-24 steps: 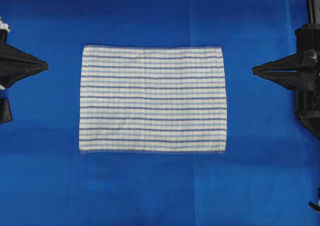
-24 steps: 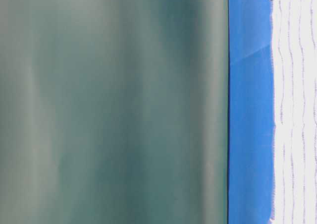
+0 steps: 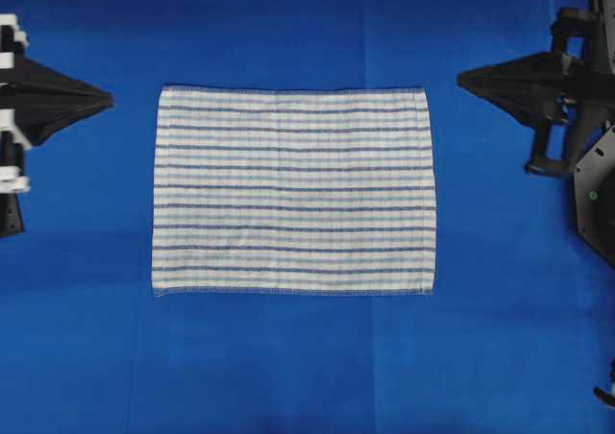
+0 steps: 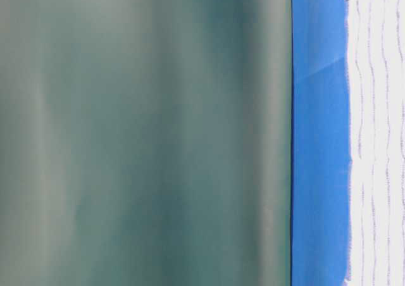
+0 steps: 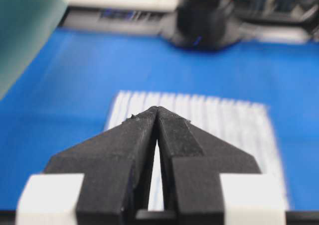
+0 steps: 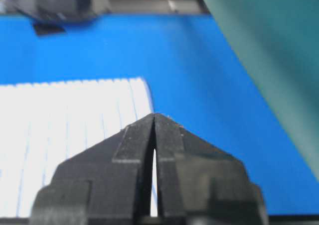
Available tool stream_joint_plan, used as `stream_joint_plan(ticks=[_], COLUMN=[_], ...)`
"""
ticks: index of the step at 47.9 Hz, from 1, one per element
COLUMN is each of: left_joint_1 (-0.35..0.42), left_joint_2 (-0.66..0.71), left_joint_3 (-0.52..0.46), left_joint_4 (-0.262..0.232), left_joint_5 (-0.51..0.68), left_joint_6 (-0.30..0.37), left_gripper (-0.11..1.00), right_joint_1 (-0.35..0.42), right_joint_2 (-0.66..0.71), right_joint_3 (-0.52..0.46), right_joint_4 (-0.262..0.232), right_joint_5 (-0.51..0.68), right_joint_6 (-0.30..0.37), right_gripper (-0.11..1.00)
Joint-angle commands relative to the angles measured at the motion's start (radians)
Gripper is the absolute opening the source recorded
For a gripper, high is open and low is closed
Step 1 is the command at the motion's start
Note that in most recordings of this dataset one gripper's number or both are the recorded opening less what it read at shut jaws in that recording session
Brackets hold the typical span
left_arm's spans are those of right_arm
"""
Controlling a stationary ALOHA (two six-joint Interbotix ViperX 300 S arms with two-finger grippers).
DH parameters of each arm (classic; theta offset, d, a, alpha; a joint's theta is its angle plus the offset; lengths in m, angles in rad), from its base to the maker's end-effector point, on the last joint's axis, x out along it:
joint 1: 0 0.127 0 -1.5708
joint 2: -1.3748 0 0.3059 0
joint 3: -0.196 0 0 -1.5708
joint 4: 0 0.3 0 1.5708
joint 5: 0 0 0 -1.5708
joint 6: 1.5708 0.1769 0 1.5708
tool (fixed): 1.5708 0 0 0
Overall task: Fold the blue towel.
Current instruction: 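Move both grippers to the towel's top corners, left and right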
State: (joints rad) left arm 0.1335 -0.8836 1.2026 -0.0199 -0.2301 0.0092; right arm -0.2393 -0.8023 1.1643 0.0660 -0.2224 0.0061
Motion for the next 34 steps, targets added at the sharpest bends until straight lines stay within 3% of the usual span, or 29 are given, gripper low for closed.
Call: stream_joint_plan(ticks=[1,7,13,18,24,28,34], left_joint_1=[0.032,0.092,0.146,0.186,0.218,0.236,0.258], left_joint_2=[0.051,0.126,0.190,0.244,0.319,0.377,0.489], left_joint_3=[-0.002,0.028,0.055,0.075,0.091,0.092,0.083], left_joint_4=[0.000,0.000,0.000,-0.003,-0.008,-0.008,-0.008], left_joint_5=[-0.011,-0.041,-0.080,-0.120,-0.170,-0.199,-0.236], left_joint_6=[0.008,0.011,0.008,-0.006,-0.009,-0.009,-0.009], left_gripper=[0.00,0.00,0.04,0.24,0.62,0.80,0.81], right_joint_1=[-0.034,-0.072,-0.121,-0.172,-0.207,-0.232,-0.245], right_joint_2=[0.057,0.164,0.258,0.339,0.422,0.480,0.552], right_joint_3=[-0.012,-0.021,-0.023,-0.014,0.000,0.014,0.032], right_joint_4=[0.015,0.034,0.038,0.052,0.060,0.083,0.109], right_joint_5=[-0.003,-0.011,-0.023,-0.046,-0.091,-0.132,-0.207], right_joint_6=[0.003,0.005,0.005,0.005,0.005,0.005,0.005], right_gripper=[-0.04,0.04,0.25,0.53,0.76,0.76,0.75])
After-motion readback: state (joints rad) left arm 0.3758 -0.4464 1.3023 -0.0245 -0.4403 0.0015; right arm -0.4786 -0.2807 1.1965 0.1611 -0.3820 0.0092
